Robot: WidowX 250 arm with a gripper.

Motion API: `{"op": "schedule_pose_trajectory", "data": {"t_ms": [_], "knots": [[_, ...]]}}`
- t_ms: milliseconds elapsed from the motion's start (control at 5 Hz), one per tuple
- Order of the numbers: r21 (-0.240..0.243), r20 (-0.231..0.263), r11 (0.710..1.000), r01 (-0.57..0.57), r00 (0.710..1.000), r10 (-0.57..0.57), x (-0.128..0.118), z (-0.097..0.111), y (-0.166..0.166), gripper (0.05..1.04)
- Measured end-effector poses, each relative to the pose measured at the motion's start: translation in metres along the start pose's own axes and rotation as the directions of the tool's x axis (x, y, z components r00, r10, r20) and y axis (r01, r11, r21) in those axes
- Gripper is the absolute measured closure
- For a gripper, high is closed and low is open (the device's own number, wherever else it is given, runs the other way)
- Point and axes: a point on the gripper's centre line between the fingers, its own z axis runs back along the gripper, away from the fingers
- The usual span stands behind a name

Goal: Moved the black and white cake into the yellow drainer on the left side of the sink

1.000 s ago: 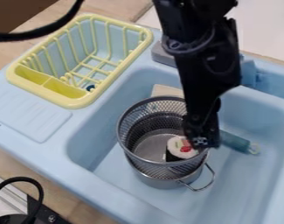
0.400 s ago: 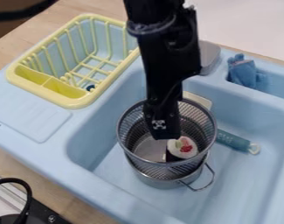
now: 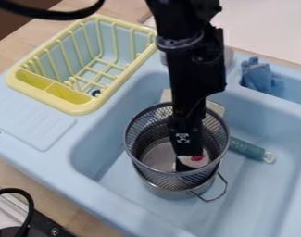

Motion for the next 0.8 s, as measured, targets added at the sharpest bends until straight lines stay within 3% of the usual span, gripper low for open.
{"op": "schedule_pose_trajectory", "data": {"t_ms": [200, 600, 800], "knots": [[0.031, -0.02, 0.999, -0.025, 0.999, 0.026, 0.0, -0.002, 0.002, 0.084], [-0.002, -0.057, 0.999, -0.047, 0.997, 0.047, -0.01, -0.005, -0.009, 0.084], [-0.003, -0.049, 0.998, -0.07, 0.996, 0.07, -0.011, -0.007, -0.009, 0.084]]}}
